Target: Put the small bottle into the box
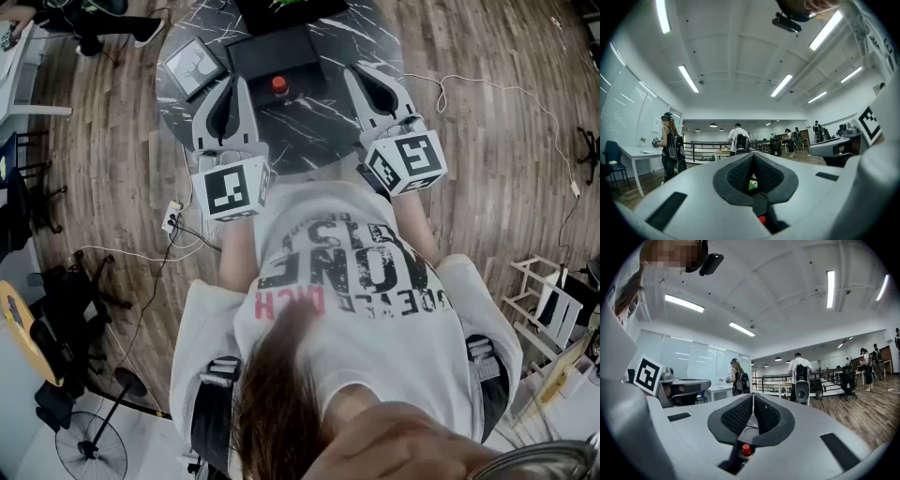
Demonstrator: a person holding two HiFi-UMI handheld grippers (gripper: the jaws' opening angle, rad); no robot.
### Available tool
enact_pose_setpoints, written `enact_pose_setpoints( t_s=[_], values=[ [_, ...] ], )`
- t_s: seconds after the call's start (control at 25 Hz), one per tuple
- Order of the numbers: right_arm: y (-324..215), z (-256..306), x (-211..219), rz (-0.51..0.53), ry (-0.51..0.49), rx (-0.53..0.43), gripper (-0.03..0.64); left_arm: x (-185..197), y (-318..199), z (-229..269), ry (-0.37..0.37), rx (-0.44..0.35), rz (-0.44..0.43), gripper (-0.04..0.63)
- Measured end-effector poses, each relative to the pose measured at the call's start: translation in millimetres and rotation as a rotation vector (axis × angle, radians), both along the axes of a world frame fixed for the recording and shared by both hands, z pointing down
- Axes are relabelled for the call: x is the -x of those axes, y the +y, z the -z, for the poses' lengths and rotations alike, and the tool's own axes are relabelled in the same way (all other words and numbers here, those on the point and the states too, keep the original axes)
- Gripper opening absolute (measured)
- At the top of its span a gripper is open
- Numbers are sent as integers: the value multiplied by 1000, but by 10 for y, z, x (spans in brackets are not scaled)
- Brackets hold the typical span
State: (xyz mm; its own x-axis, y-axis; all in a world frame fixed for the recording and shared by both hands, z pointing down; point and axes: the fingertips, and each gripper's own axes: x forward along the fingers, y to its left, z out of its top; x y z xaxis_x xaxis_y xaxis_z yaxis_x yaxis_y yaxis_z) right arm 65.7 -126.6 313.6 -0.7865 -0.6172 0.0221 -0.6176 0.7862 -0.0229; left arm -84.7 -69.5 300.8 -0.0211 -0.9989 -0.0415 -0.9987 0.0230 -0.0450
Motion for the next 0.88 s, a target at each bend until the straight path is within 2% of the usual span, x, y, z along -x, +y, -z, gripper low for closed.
enact_pose_setpoints(
  t_s=[0.36, 0.88],
  values=[
    [82, -17, -94, 0, 8, 2, 9, -45, 189, -8, 0, -6, 17, 3],
    [198, -38, -251, 2, 12, 9, 9, -197, 355, -66, -3, 6, -1, 3]
  ],
)
